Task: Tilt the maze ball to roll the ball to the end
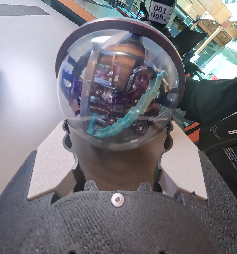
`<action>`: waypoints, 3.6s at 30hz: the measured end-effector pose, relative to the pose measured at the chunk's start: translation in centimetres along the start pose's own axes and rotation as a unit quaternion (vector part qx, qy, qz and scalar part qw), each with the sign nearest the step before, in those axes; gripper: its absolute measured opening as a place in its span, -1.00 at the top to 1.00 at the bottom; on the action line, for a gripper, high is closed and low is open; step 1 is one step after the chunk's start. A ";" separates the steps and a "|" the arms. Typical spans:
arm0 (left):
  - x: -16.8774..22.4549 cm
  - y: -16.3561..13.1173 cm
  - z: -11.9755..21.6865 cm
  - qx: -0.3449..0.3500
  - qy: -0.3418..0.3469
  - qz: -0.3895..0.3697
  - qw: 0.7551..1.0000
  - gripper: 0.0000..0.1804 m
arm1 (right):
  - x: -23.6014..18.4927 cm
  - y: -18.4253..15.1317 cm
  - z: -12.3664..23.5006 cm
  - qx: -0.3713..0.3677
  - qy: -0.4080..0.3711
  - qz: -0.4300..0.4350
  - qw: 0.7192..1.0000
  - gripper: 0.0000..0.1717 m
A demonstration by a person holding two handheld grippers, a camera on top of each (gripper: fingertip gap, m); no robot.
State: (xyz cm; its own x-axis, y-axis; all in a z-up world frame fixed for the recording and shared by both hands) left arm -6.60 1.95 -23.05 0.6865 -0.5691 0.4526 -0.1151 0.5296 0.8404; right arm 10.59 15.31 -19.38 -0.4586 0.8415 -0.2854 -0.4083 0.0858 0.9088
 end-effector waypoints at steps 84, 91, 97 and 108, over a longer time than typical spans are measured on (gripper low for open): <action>0.5 -0.4 -0.3 0.002 0.006 -0.060 0.998 -0.46 | -0.7 -0.3 0.4 0.041 -0.012 0.006 0.999 -0.48; 0.2 -0.4 -0.2 0.002 -0.006 -0.030 1.000 -0.46 | -0.3 -0.2 0.4 0.048 -0.007 -0.024 0.998 -0.47; 0.2 -0.4 -0.2 0.001 -0.004 -0.042 0.999 -0.45 | -0.5 -0.1 0.3 0.043 -0.011 -0.011 0.999 -0.47; 0.9 -0.3 0.3 0.013 0.039 -0.177 0.983 -0.45 | -1.9 -1.3 0.2 0.066 -0.042 0.104 0.992 -0.47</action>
State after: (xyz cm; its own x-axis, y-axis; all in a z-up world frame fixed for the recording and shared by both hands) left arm -6.15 1.05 -22.84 0.7402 -0.6639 0.1064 0.1233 0.2896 0.9492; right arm 12.13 13.64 -19.95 -0.4526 0.8892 -0.0668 -0.2020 -0.0292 0.9790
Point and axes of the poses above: each gripper's, where its closed fingertips meet, z back along the fingers, y out of its top, x = y × z across the jaws, the point moved 9 cm from there along z, back along the fingers, and after that the axes turned 4 degrees about y, right-handed, at the moved point
